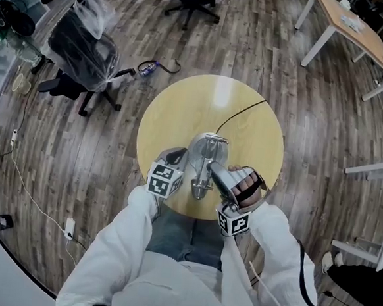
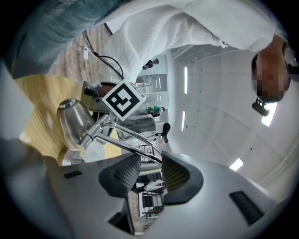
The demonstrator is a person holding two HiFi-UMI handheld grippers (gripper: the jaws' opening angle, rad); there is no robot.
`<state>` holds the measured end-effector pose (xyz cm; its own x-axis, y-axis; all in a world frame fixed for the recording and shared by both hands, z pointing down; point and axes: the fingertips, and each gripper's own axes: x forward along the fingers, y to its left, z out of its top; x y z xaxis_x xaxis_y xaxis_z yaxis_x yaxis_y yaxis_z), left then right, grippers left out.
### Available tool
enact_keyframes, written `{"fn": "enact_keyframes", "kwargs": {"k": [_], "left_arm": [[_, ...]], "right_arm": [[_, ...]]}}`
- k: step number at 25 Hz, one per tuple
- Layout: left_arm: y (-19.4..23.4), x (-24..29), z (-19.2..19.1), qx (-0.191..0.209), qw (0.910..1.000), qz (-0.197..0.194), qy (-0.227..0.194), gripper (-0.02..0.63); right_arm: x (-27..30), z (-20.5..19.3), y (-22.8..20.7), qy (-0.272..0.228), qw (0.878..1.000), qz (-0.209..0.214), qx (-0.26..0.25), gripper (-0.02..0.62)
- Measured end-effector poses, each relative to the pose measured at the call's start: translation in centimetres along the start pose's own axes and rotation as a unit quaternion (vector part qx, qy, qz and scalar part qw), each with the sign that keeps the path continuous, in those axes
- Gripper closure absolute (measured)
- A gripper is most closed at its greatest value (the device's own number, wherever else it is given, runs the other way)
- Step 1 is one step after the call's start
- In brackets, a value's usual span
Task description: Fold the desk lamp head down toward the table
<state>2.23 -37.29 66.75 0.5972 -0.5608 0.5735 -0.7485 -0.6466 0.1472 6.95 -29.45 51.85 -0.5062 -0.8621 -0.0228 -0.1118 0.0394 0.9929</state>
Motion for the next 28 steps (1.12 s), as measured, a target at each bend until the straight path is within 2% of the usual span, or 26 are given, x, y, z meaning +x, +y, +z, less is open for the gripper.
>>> {"fn": "enact_keyframes", "kwargs": {"k": [3,6,8,11,13,17,19,21,24,26,28], "left_arm": [[-0.3,-1.8,0.3,-0.008,0.9998,0.012,-0.017,0.604],[-0.5,-3.7,1.0,-0.017,0.9988,0.025,-0.039,0.604],[-0.6,-5.2,1.8,-0.024,0.9972,0.036,-0.061,0.604],[-1.2,-7.8,3.7,-0.031,0.9926,0.053,-0.105,0.604],[-1.8,-9.6,5.1,-0.028,0.9884,0.066,-0.134,0.604],[-3.2,-12.5,7.1,-0.013,0.9785,0.096,-0.182,0.604],[-3.8,-13.7,7.6,-0.016,0.9734,0.112,-0.199,0.604],[-4.4,-14.5,7.8,-0.025,0.9704,0.119,-0.209,0.604],[-5.4,-15.0,7.7,-0.029,0.9708,0.112,-0.210,0.604],[-5.9,-15.2,7.6,-0.030,0.9714,0.108,-0.209,0.604],[-6.2,-15.6,7.5,-0.034,0.9711,0.105,-0.211,0.604]], "right_arm": [[-1.1,-0.5,-0.1,0.031,0.994,0.008,0.100,0.459],[-2.7,-1.2,-0.2,0.061,0.974,0.013,0.217,0.459],[-3.4,-2.3,-0.4,0.098,0.948,0.005,0.303,0.459],[-4.1,-5.0,-1.3,0.160,0.892,-0.028,0.422,0.459],[-4.4,-6.6,-2.4,0.177,0.859,-0.061,0.476,0.459],[-5.3,-8.4,-3.5,0.196,0.804,-0.118,0.548,0.471],[-5.5,-8.7,-3.4,0.206,0.783,-0.123,0.574,0.549],[-5.5,-8.7,-3.0,0.217,0.766,-0.120,0.593,0.561],[-5.6,-8.4,-2.4,0.225,0.747,-0.114,0.615,0.581],[-5.7,-7.9,-2.3,0.222,0.743,-0.107,0.622,0.583],[-5.8,-7.2,-2.4,0.221,0.744,-0.102,0.622,0.583]]}}
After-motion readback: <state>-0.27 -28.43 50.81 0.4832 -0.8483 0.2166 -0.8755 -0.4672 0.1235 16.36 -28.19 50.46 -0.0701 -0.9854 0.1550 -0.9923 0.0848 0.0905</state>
